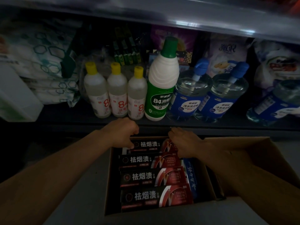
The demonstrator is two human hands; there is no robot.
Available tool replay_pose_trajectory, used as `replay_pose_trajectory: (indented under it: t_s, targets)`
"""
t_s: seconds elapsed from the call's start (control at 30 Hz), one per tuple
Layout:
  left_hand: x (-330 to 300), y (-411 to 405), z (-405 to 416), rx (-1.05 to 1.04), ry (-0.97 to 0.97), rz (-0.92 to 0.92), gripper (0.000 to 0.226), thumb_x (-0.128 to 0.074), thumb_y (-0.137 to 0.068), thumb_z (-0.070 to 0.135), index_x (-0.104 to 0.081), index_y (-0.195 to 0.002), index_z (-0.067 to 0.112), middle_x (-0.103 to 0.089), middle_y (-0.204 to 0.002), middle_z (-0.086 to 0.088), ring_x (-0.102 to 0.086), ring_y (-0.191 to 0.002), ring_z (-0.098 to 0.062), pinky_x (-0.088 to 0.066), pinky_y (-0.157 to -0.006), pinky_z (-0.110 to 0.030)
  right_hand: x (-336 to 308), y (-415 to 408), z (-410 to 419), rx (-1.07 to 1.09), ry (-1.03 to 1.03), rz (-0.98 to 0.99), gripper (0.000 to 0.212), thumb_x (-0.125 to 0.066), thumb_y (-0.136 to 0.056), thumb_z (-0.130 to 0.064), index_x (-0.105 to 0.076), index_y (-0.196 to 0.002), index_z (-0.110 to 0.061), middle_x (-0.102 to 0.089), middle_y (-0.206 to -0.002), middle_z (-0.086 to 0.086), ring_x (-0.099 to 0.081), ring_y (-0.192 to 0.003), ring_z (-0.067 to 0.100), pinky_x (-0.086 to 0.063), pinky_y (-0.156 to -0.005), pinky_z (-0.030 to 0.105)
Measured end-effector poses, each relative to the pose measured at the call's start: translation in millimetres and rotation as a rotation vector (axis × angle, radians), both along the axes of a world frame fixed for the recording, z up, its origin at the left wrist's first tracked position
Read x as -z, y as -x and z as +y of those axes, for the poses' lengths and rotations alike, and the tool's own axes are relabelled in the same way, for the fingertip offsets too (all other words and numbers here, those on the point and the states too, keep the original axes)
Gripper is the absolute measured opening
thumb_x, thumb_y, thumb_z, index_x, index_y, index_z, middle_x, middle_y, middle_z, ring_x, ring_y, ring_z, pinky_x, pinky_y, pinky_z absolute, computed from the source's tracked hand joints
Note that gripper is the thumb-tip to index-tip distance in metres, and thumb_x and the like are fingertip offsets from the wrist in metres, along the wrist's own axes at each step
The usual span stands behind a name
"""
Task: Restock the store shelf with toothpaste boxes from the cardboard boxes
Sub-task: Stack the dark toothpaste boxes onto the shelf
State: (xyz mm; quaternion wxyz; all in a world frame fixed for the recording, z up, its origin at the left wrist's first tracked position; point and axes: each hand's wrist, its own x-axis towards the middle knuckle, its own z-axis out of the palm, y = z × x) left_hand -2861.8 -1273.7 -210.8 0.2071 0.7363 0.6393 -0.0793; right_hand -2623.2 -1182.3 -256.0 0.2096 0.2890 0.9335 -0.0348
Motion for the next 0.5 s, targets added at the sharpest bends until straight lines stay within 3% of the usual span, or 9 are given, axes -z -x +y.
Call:
replay_pose_trajectory:
  t_s: [0.13, 0.33, 0.5]
  targets:
    - [0.9, -1.7, 1.0, -0.004, 0.003, -0.014, 0.051, -0.078, -0.074, 0.036, -0.063, -0.119, 0.018, -0.064, -0.114, 0.0, -0.06, -0.1, -0.015, -0.053, -0.084, -0.036, 2.6, -12.0, -1.5, 0.026, -0.004, 0.062, 0.058, -0.068, -0.082, -0.033, -0.042, -0.129, -0.011, -0.042, -0.128, 0.007, -0.043, -0.117, 0.021, -0.047, -0.088, 0.033]
    - [0.8, -9.2, 5.8, 0.004, 0.0, -0.036, 0.051, -0.078, -0.074, 0.035, -0.063, -0.119, 0.017, -0.065, -0.115, 0.0, -0.061, -0.1, -0.015, -0.053, -0.085, -0.035, 8.7, -16.1, -4.9, 0.054, -0.043, 0.041, 0.055, -0.068, -0.078, -0.017, -0.042, -0.126, -0.01, -0.042, -0.126, 0.009, -0.042, -0.117, 0.023, -0.051, -0.086, 0.041]
    - [2.0, -17.1, 10.3, 0.015, 0.006, -0.036, 0.052, -0.078, -0.075, 0.035, -0.062, -0.122, 0.019, -0.063, -0.118, 0.002, -0.06, -0.103, -0.015, -0.052, -0.087, -0.035, 4.3, -13.2, 0.3, 0.085, 0.004, 0.054, 0.063, -0.073, -0.076, -0.03, -0.043, -0.128, -0.011, -0.043, -0.127, 0.009, -0.042, -0.117, 0.023, -0.049, -0.086, 0.037]
